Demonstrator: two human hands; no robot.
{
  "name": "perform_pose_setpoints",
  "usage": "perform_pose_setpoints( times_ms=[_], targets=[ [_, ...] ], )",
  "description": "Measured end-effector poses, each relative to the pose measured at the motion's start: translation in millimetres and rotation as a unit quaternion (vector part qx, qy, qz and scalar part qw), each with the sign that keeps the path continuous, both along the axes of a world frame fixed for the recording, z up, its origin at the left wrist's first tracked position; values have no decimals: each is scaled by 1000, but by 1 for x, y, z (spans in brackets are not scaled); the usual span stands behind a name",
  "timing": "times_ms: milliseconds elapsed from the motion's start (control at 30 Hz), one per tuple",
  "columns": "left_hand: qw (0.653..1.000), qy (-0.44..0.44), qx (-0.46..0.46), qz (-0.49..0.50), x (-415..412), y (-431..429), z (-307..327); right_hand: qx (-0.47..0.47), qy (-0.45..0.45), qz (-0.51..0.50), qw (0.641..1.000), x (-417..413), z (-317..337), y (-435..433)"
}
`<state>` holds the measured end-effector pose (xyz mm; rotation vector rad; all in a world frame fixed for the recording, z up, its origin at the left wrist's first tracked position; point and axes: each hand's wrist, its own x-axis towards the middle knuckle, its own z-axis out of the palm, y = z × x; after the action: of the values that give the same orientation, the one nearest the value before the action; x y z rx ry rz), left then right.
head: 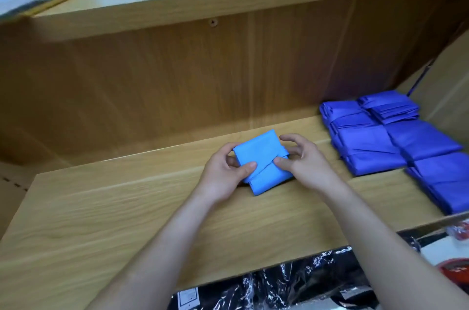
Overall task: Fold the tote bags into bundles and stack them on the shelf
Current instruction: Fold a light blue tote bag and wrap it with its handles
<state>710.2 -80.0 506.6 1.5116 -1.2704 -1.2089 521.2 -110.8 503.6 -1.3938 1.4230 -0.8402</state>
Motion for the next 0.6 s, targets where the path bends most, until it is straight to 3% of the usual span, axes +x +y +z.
perform_pose_setpoints(
  times_ms=[200, 333, 467, 600],
  targets=[
    [996, 11, -8, 91, -12, -55, -7, -109, 123, 32, 986, -4, -18, -19],
    [987, -57, -40, 142, -22, -76, -15, -152, 174, 14, 973, -11, -24, -31],
    [983, -124, -99, 93, -33, -73, -15, -155, 192, -3, 969, -18, -27, -38],
    [955, -278, -97, 22, -37, -59, -15, -181, 202, -24, 962, -27, -34, -37]
  ],
)
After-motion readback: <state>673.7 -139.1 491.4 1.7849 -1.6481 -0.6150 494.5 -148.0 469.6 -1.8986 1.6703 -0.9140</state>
